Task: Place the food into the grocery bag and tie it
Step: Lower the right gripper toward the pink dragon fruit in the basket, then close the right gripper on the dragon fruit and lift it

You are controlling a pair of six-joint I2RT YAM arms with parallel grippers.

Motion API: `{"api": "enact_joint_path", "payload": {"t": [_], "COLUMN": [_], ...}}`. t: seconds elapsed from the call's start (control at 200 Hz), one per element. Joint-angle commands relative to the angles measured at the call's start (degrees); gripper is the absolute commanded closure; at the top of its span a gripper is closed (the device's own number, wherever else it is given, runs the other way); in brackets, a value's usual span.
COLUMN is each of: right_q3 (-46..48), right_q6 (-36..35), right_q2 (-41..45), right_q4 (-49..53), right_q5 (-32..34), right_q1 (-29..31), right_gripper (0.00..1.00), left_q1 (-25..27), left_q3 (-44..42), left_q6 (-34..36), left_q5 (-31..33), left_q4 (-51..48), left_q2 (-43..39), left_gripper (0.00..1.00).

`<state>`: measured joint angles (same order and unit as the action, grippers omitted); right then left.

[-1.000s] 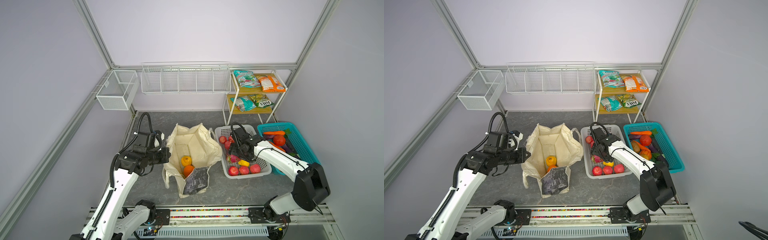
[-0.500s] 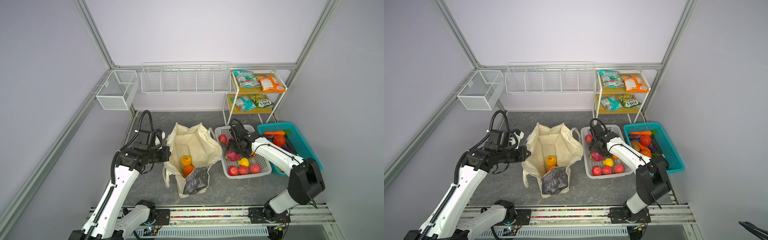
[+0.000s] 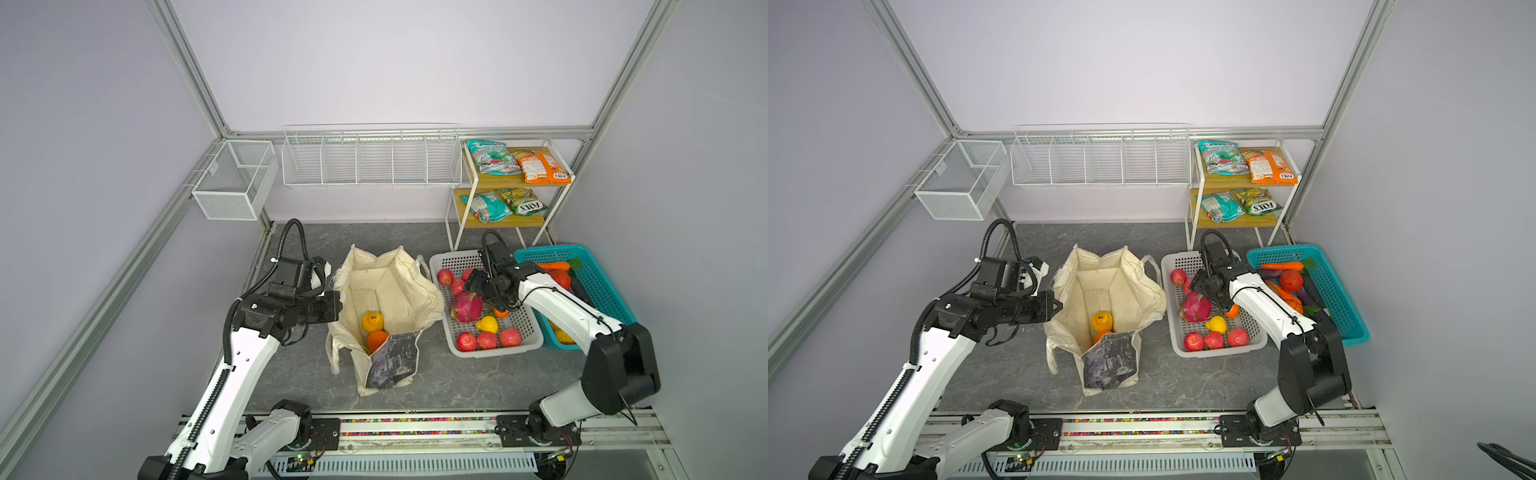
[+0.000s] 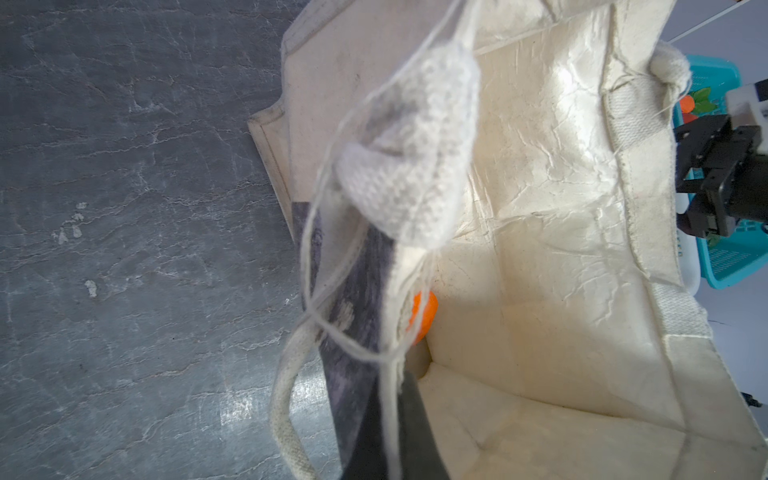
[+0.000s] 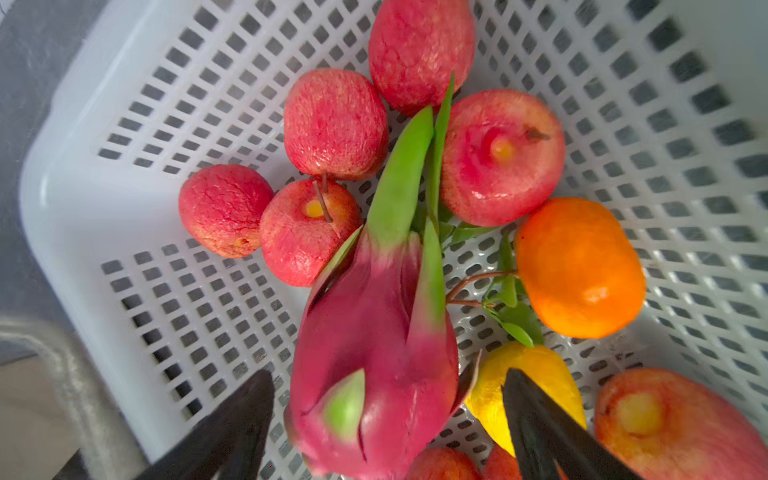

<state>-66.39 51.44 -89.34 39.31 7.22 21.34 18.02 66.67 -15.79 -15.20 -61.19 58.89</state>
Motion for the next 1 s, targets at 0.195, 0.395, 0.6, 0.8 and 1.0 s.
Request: {"api": "enact_joint_path", "payload": {"t": [0.195, 0.395, 0.6, 0.8, 1.0], "right_q3": [1.22, 2.58, 3.26, 4.51, 4.93], "right_q6": [0.85, 1.21, 0.77, 0.60, -0.52], "right_q2": [-5.94, -8.16, -8.67, -7.30, -3.87], "right_q4": [-3.67, -6.85, -8.05, -8.91, -8.55], "right_q5": [-4.76, -6.12, -6.60, -7.18, -7.18], "right_q1": [-0.42, -1.41, -2.09, -2.45, -2.47], "right_gripper": [0.11, 0.11, 0.06, 0.06, 0.22], "left_q1": [0.22, 0.26, 0.23, 0.18, 0.22], "left_q3": [1.26, 1.26, 1.26, 1.35, 1.35], "left_q6": [1.12, 1.49, 1.46, 1.29, 1.38], "left_q5": [0.52, 1.13, 1.15, 1.03, 1.05], "left_q4": [-1.04, -1.64, -1.75, -1.57, -1.65], "left_q2": [0.22, 0.10, -0.01, 0.15, -0.08], "left_gripper": [1.00, 1.00, 1.00, 1.00, 1.00]}}
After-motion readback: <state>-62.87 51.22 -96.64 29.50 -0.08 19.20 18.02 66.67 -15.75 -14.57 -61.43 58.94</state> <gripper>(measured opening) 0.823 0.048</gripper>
